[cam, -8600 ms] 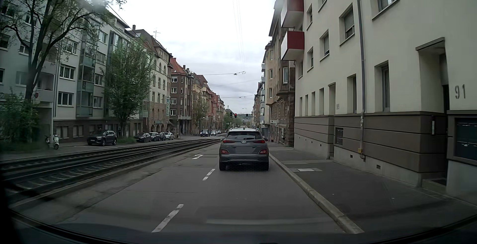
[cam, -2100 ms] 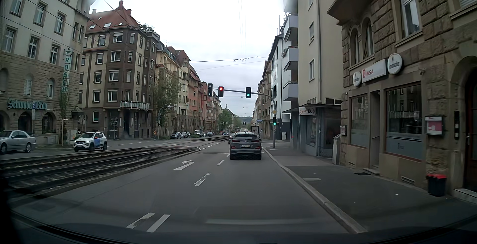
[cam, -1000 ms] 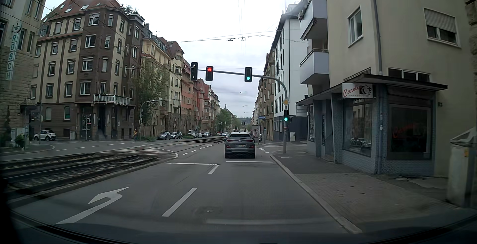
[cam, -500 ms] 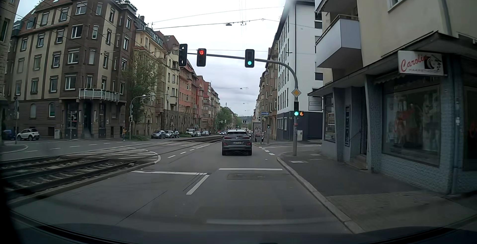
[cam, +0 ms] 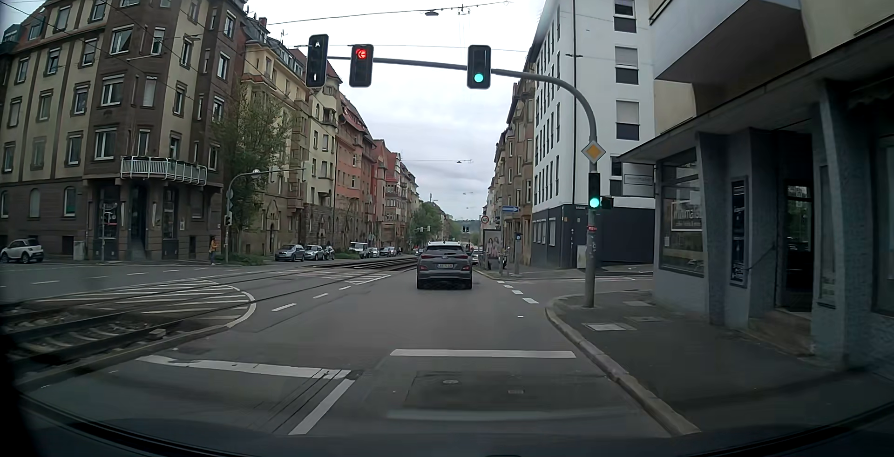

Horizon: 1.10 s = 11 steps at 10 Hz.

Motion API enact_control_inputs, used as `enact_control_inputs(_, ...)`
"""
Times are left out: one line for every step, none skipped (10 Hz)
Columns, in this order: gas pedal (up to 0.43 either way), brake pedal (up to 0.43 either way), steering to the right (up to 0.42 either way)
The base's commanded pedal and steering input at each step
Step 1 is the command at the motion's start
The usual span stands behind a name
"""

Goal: Follow the waypoints while adhering to traffic rules and regulations

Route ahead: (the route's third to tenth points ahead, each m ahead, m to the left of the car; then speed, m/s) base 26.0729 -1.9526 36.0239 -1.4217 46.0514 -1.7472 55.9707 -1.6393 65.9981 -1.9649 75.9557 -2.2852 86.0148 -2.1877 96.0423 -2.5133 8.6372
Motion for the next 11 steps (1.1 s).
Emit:
enact_control_inputs(0.039, 0.000, -0.019)
enact_control_inputs(0.039, 0.000, -0.019)
enact_control_inputs(0.039, 0.000, -0.019)
enact_control_inputs(0.039, 0.000, -0.020)
enact_control_inputs(0.039, 0.000, -0.020)
enact_control_inputs(0.039, 0.000, -0.021)
enact_control_inputs(0.039, 0.000, -0.021)
enact_control_inputs(0.039, 0.000, -0.021)
enact_control_inputs(0.039, 0.000, -0.021)
enact_control_inputs(0.039, 0.000, -0.021)
enact_control_inputs(0.039, 0.000, -0.023)
